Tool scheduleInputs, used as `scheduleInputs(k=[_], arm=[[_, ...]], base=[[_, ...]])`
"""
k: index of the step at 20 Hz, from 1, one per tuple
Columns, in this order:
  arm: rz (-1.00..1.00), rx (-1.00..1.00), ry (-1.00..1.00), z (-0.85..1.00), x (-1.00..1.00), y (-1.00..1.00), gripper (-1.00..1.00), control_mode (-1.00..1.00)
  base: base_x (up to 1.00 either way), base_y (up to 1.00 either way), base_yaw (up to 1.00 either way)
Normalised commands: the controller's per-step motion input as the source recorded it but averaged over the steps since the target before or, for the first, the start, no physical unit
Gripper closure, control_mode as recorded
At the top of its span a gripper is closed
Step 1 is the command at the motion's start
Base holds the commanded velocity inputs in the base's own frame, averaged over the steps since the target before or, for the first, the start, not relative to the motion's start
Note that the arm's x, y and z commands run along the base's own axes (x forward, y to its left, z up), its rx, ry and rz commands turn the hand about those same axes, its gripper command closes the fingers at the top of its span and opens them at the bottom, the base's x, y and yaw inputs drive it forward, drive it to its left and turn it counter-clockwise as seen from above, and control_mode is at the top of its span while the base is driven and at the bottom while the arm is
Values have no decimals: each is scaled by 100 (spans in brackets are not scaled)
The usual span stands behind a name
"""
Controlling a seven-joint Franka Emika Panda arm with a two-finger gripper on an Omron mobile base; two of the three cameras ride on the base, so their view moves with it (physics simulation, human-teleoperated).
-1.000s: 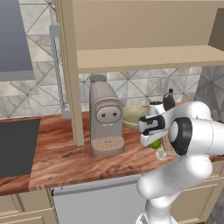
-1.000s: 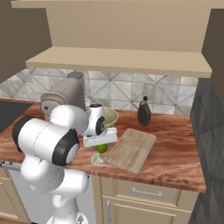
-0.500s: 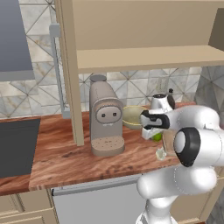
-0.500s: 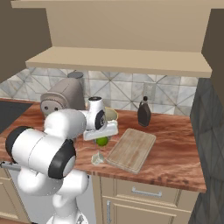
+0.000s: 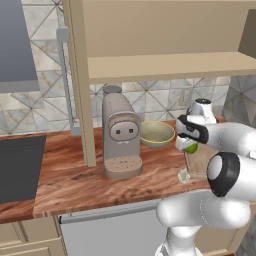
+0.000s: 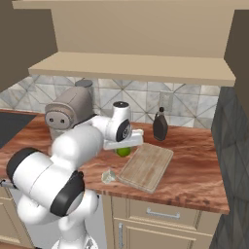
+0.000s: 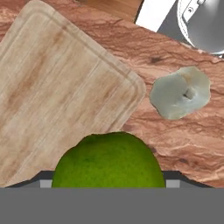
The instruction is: Open the cabinet. Place the bowl and condiment on the counter. Then place the lime and garlic on the cutting board.
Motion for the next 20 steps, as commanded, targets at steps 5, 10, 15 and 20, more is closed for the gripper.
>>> scheduleInputs(k=[5, 10, 15, 20], arm=[[0, 10, -6, 17, 2, -60, 100, -100], [0, 6, -4, 3, 17, -40, 100, -100], [0, 1, 0, 0, 38, -30, 100, -100], [0, 0, 0, 0, 39, -31, 100, -100]], base=[[0, 0, 0], [0, 0, 0], [0, 0, 0], [0, 0, 0]])
